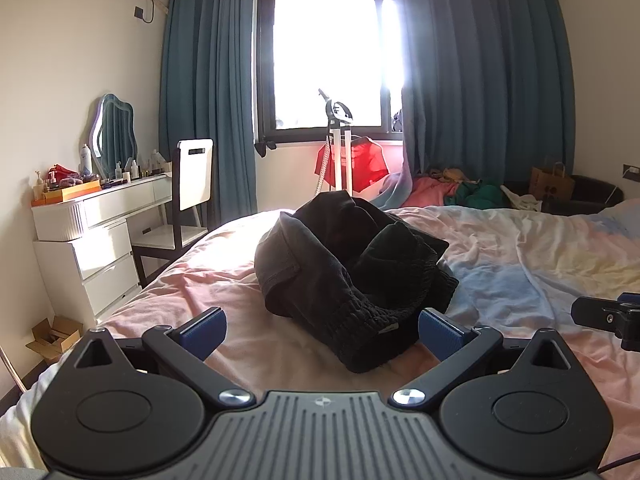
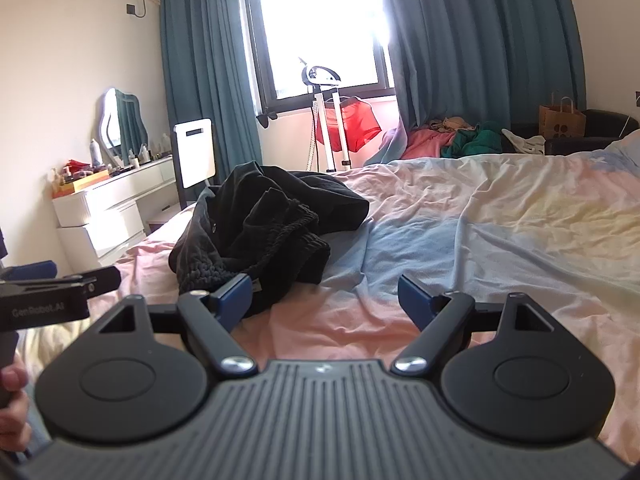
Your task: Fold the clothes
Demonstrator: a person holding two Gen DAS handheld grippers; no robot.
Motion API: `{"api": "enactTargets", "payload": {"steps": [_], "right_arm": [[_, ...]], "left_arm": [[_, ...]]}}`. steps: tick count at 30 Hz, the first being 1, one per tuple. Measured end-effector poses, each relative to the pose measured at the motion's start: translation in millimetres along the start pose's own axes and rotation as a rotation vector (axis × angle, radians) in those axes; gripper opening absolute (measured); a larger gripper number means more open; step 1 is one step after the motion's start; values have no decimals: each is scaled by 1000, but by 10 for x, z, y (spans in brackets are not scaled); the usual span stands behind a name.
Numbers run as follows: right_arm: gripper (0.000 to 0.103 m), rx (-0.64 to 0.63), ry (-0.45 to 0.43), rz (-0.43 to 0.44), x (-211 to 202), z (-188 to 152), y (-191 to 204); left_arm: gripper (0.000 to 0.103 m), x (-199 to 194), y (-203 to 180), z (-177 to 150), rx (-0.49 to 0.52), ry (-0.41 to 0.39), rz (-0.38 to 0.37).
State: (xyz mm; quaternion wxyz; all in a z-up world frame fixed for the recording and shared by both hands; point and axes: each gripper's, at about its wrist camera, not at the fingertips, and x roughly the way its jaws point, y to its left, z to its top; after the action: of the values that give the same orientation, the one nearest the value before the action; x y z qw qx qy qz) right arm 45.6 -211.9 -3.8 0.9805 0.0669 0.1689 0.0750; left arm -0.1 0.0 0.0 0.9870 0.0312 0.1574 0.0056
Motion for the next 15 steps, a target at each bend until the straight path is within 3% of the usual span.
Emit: {"api": "enactTargets", "payload": {"steps": [15], "right_arm": [[82,22,-4,10,-11,-9,-7]], "left_arm": [[103,6,6,12,-12,32,-11]]}}
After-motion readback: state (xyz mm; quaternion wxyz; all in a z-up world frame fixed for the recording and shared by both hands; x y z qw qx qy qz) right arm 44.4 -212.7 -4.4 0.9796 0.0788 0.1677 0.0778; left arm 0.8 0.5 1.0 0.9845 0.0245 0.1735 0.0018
